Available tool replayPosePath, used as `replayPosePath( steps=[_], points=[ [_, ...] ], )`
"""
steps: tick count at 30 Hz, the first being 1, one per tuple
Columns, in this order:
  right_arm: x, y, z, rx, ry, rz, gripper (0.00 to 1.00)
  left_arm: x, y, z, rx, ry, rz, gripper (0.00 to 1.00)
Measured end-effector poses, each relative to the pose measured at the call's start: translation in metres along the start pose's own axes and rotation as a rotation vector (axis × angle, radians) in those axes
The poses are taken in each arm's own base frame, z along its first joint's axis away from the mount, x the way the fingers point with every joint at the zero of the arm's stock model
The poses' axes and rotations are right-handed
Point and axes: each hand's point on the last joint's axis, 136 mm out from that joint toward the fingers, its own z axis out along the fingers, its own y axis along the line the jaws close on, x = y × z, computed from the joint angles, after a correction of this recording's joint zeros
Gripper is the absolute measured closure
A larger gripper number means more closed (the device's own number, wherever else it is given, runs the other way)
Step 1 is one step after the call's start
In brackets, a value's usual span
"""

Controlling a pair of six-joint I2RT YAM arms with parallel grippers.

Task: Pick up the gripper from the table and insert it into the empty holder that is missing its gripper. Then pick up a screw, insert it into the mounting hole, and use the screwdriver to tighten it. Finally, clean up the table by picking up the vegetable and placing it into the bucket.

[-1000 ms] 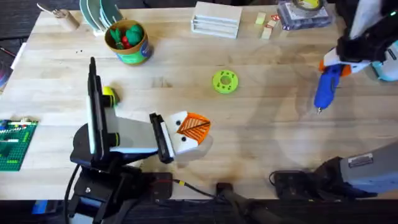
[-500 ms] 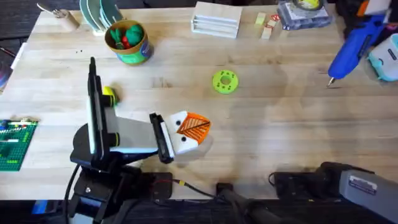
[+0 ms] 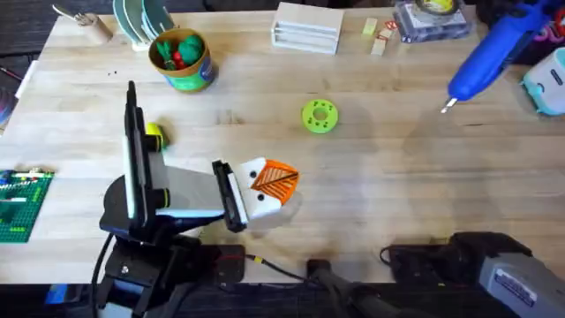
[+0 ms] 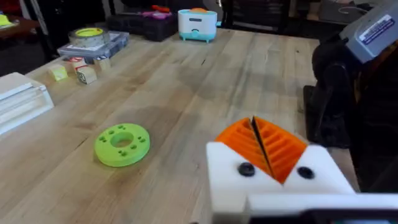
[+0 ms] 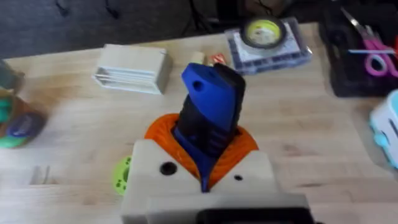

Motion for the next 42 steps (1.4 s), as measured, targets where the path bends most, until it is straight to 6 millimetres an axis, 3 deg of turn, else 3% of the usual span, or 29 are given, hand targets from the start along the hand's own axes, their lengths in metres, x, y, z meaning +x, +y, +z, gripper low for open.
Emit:
replayPosePath(
  steps=[4, 7, 11, 17, 23, 29, 35, 42],
  points=[
    [-0.004, 0.049, -0.013, -0.191, -0.203, -0.043, 0.976, 0.0, 0.0, 0.0, 0.0, 0.0, 0.0, 0.985],
    [-0.004, 0.098, -0.024, -0.389, -0.355, -0.081, 0.976, 0.0, 0.0, 0.0, 0.0, 0.0, 0.0, 0.985],
    [0.011, 0.156, -0.037, -0.621, -0.454, -0.118, 0.976, 0.0, 0.0, 0.0, 0.0, 0.0, 0.0, 0.985],
    [0.044, 0.22, -0.052, -0.855, -0.473, -0.184, 0.976, 0.0, 0.0, 0.0, 0.0, 0.0, 0.0, 0.985],
    [0.064, 0.275, -0.089, -1.058, -0.547, -0.315, 0.976, 0.0, 0.0, 0.0, 0.0, 0.0, 0.001, 0.985],
    [0.096, 0.309, -0.116, -1.194, -0.561, -0.446, 0.976, 0.0, 0.0, 0.0, 0.0, 0.0, 0.0, 0.985],
    [0.106, 0.323, -0.14, -1.265, -0.636, -0.521, 0.976, 0.0, 0.0, 0.0, 0.0, 0.0, 0.0, 0.985],
    [0.112, 0.331, -0.134, -1.256, -0.656, -0.569, 0.976, 0.0, 0.0, 0.0, 0.0, 0.0, 0.0, 0.985]
  ],
)
